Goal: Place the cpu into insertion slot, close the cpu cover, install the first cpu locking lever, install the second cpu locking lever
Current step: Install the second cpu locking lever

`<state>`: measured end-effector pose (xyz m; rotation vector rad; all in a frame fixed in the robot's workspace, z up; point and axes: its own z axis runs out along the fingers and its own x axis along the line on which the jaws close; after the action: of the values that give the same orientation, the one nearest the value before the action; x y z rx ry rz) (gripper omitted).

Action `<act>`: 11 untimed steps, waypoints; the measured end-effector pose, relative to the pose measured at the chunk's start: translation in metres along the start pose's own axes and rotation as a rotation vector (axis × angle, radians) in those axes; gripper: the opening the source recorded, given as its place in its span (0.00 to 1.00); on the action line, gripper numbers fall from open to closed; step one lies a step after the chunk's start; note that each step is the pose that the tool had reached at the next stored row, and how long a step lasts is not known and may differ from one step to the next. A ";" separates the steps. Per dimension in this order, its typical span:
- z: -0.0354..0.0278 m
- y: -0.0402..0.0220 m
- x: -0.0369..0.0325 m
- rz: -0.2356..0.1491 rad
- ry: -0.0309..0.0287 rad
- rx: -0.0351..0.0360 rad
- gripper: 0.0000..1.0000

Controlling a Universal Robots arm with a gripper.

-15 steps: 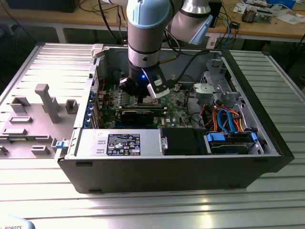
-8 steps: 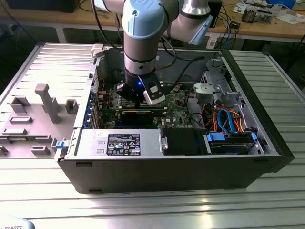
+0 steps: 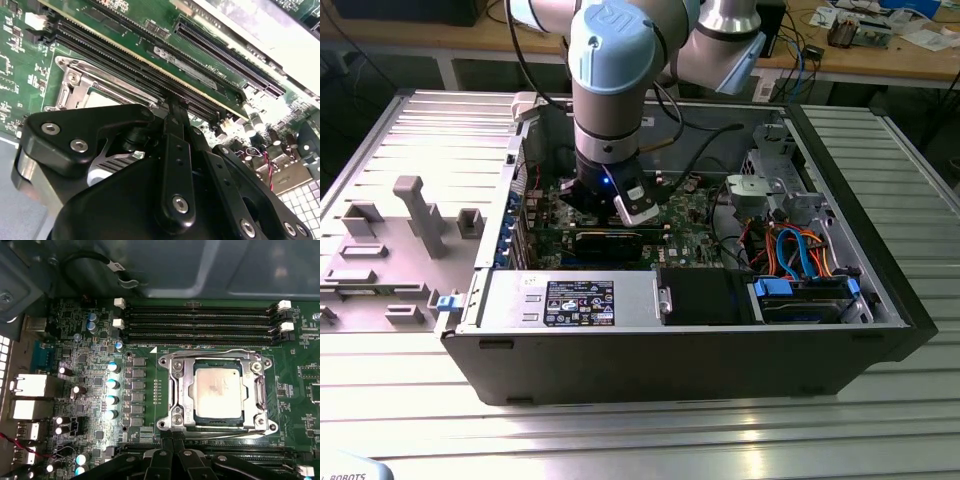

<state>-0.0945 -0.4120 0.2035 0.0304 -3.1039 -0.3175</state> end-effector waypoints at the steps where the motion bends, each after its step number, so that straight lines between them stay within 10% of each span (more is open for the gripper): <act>1: 0.0003 0.0000 0.0013 0.000 -0.0001 -0.0012 0.11; 11: 0.0042 0.0018 0.0038 0.001 -0.0006 -0.0241 0.11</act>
<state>-0.0985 -0.4094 0.1998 0.0291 -3.1001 -0.3548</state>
